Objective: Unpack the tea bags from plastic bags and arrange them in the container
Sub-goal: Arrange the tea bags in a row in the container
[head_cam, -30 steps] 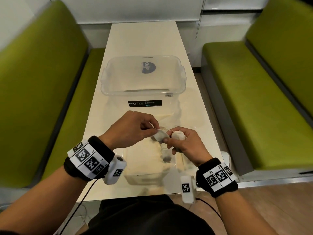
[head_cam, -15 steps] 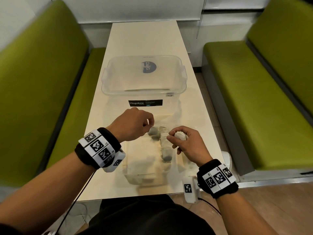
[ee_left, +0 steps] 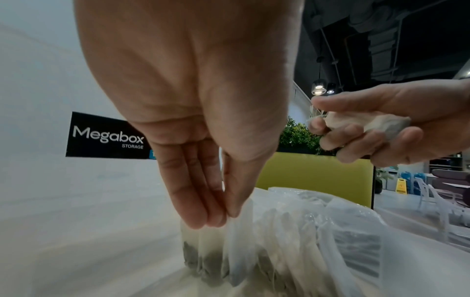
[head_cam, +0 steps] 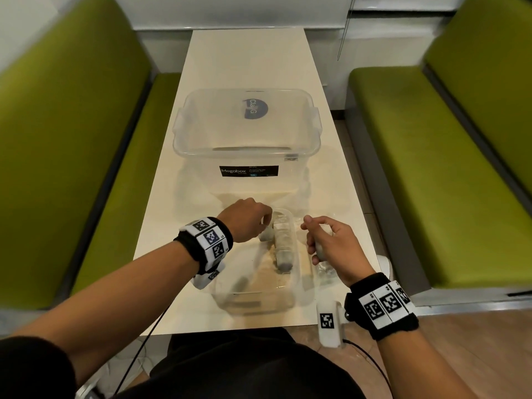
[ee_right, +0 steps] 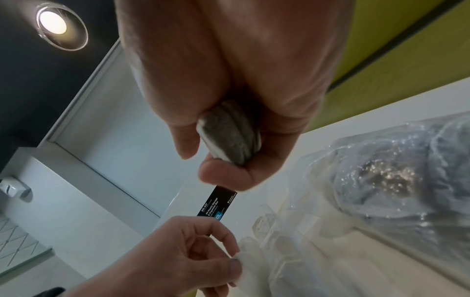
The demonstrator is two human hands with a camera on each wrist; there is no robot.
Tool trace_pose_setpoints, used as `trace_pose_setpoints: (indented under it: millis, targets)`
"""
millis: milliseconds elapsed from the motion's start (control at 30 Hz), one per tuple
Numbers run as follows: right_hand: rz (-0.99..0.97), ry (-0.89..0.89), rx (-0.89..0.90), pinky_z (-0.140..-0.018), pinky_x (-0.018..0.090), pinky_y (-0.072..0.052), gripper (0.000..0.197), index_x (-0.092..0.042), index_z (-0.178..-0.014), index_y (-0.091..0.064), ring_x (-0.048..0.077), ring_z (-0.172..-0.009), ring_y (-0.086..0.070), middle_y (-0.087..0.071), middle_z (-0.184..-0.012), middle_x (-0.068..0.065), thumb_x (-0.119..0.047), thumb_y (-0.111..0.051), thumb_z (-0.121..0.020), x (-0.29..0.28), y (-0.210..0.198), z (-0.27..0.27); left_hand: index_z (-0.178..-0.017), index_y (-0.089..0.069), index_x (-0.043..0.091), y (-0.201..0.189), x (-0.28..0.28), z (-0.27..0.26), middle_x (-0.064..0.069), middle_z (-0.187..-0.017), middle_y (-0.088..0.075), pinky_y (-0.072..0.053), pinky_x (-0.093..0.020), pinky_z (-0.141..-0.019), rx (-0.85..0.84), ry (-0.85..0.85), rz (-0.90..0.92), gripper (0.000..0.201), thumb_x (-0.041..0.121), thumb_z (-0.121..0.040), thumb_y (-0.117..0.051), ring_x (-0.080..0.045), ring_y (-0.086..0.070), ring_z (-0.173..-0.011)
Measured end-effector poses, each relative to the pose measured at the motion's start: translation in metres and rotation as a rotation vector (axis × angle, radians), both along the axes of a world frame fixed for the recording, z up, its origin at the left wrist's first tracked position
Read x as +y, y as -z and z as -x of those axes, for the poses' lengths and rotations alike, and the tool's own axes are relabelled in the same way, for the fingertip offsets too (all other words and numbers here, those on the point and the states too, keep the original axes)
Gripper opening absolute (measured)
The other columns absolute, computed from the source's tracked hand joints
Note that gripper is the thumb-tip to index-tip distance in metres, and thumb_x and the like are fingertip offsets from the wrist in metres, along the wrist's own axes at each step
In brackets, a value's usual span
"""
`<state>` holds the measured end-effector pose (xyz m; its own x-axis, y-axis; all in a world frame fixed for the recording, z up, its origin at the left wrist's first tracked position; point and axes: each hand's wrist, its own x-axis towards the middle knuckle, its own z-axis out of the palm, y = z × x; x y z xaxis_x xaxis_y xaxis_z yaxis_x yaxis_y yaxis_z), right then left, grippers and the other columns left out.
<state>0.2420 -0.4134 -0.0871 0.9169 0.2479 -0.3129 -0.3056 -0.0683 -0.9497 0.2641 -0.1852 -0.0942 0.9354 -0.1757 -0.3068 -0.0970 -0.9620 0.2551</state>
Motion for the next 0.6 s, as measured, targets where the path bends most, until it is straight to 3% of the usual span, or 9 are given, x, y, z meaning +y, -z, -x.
trace_pose_setpoints:
  millis: [333,433,600]
  targets:
    - [-0.024,0.003,-0.003,-0.052,0.032,-0.05,0.035,-0.012,-0.093,-0.072,0.023,-0.064,-0.053,-0.054,-0.07,0.008,-0.045,-0.063,-0.098,-0.001,-0.003,0.002,-0.102,-0.063,0.017,0.017,-0.001,-0.011,-0.009,-0.097,-0.067,-0.044,-0.036,-0.065,-0.068,0.024,-0.145,0.011,0.016,-0.098,-0.053,-0.03,-0.059,-0.081]
    - [-0.034,-0.002,-0.003,-0.054,0.034,-0.053,0.039,-0.012,-0.096,-0.07,0.022,-0.066,-0.054,-0.053,-0.071,0.007,-0.05,-0.062,-0.096,-0.001,-0.005,0.003,-0.106,-0.06,0.016,0.018,-0.001,-0.012,-0.01,-0.097,-0.065,-0.038,-0.035,-0.064,-0.093,0.043,-0.206,0.009,0.02,-0.1,-0.054,-0.029,-0.051,-0.076]
    - [-0.041,-0.019,0.039,-0.052,0.032,-0.054,0.04,-0.012,-0.108,-0.068,0.024,-0.07,-0.054,-0.054,-0.071,0.008,-0.05,-0.064,-0.094,0.0,-0.008,0.001,-0.101,-0.059,0.017,0.02,0.0,-0.013,-0.009,-0.094,-0.065,-0.038,-0.035,-0.064,-0.121,0.044,-0.213,0.008,0.025,-0.101,-0.058,-0.03,-0.05,-0.074]
